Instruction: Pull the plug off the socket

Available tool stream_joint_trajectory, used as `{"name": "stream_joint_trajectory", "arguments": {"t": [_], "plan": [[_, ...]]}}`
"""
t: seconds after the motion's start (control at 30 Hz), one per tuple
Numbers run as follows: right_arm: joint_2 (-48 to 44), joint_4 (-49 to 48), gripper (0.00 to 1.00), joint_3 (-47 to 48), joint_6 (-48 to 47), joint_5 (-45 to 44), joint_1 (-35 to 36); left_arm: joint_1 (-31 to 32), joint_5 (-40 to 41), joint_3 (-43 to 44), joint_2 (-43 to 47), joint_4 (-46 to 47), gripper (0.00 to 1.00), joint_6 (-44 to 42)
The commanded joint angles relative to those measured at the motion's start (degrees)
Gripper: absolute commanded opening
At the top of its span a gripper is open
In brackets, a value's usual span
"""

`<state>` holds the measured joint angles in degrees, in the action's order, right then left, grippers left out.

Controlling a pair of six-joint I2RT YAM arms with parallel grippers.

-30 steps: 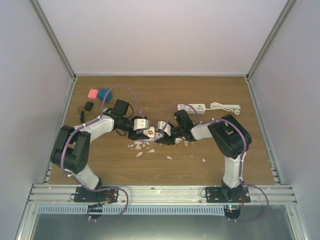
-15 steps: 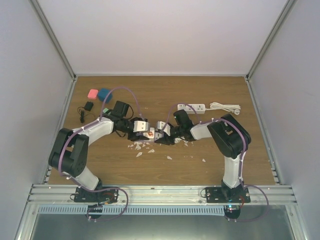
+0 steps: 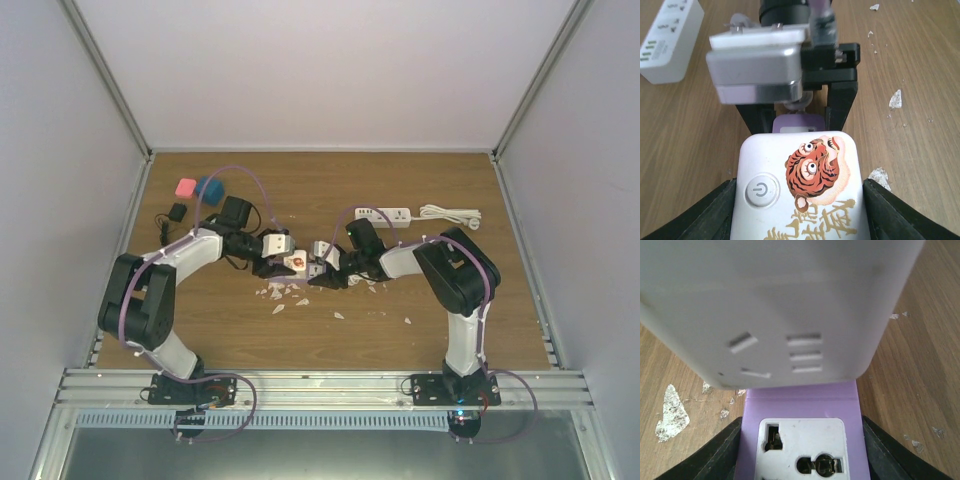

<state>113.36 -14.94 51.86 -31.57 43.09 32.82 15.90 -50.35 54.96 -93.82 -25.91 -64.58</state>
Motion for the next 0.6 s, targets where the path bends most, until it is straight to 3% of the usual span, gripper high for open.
{"name": "stream_joint_trajectory", "arguments": {"t": [0.0,0.43,0.57], "plan": [[3.29,4.05,0.11,-0.54,1.34,-8.04,-1.24,1.06,-2.84,-2.25,5.22,-1.24,0.31,-3.48],[3.14,4.71,0.11,-0.39,1.10,-7.80,-1.13,-0.85,-3.23,-0.60,5.80,-1.96,0.30,-3.18],[2.58,4.78,0.29,-0.56,1.07,-7.68,-1.14,-2.63,-4.57,0.98,6.31,-3.70,0.31,-1.03]]}}
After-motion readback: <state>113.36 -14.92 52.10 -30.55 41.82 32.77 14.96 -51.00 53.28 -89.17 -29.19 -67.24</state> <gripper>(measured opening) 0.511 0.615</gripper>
